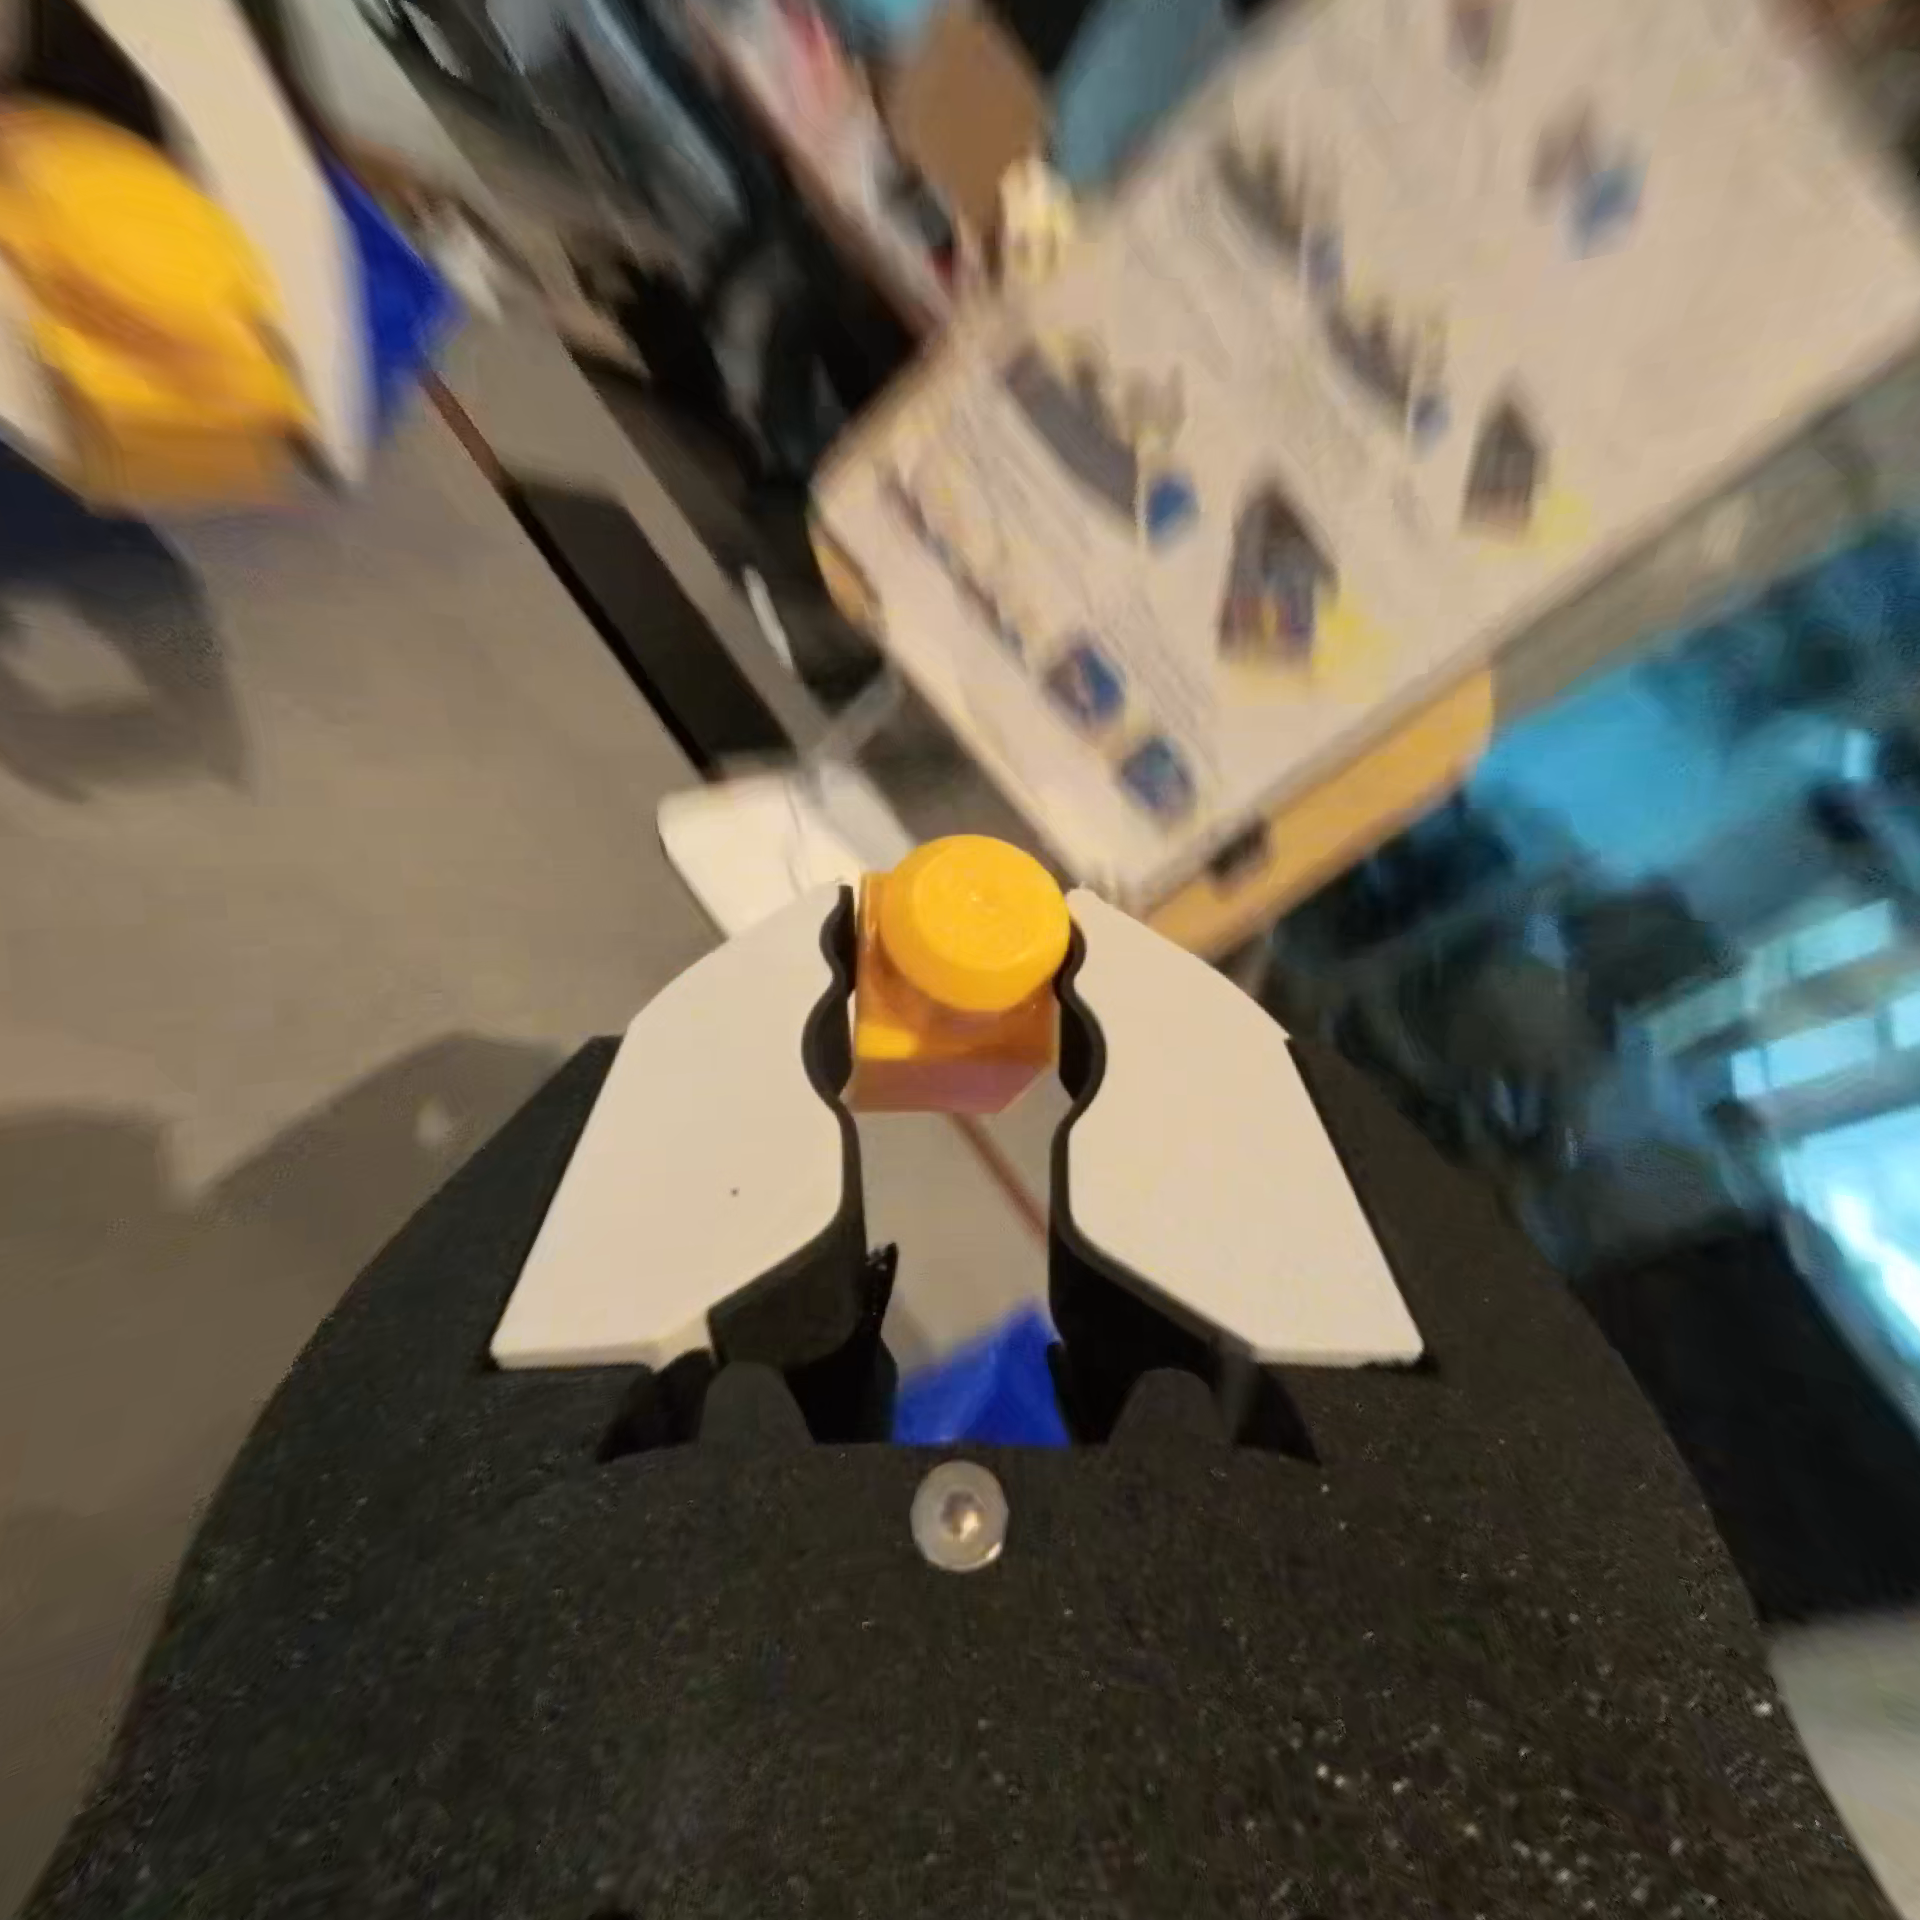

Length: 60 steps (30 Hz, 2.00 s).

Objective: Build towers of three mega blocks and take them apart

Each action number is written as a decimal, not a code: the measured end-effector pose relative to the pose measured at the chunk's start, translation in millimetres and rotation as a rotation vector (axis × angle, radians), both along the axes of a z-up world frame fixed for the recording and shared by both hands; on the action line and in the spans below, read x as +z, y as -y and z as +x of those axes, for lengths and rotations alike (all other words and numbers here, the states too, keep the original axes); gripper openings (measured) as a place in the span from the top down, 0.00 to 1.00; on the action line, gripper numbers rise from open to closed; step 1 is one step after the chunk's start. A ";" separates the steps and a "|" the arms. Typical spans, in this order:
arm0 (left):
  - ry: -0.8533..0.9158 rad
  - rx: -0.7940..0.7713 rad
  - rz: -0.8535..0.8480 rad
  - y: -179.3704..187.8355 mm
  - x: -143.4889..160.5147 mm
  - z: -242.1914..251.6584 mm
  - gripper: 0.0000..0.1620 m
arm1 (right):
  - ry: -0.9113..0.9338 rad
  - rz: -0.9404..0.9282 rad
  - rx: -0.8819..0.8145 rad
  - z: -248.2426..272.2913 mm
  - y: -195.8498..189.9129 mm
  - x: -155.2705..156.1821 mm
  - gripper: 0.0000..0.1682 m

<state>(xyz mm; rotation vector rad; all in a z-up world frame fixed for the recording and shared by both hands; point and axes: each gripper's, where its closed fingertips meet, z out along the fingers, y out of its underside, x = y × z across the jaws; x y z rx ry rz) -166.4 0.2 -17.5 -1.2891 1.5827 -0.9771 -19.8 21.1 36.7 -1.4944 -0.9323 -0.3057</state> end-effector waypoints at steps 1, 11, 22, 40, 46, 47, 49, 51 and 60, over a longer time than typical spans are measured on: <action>0.001 -0.001 0.002 0.0 0.1 -0.1 0.78 | 0.004 -0.066 -0.129 30.6 -3.0 -12.2 0.79; -0.006 -0.006 0.012 0.4 -2.2 2.1 0.77 | -0.130 -0.470 -0.746 188.2 8.9 -108.7 0.70; 0.018 -0.048 0.090 9.2 1.7 5.3 0.78 | -0.242 -0.218 0.294 -26.2 9.4 -19.0 0.74; -0.032 -0.153 0.111 29.7 -6.5 12.7 0.78 | -0.085 -0.336 0.834 -162.1 51.0 -38.6 0.83; 0.016 -0.161 0.132 32.2 -0.1 14.6 0.75 | -0.084 -0.298 0.829 -159.4 52.0 -31.0 0.83; 0.030 -0.155 0.138 31.9 2.3 14.8 0.69 | -0.085 -0.285 0.811 -155.8 50.6 -28.7 0.83; 0.050 -0.113 0.156 26.1 6.5 13.9 0.61 | -0.089 -0.254 0.744 -141.6 44.5 -23.7 0.83; 0.082 -0.057 0.184 16.7 12.7 10.0 0.60 | -0.106 -0.227 0.617 -114.9 33.3 -18.3 0.83; 0.156 0.105 0.128 -15.1 27.5 -20.5 0.67 | -0.174 -0.312 -0.491 128.9 -4.0 -60.3 0.83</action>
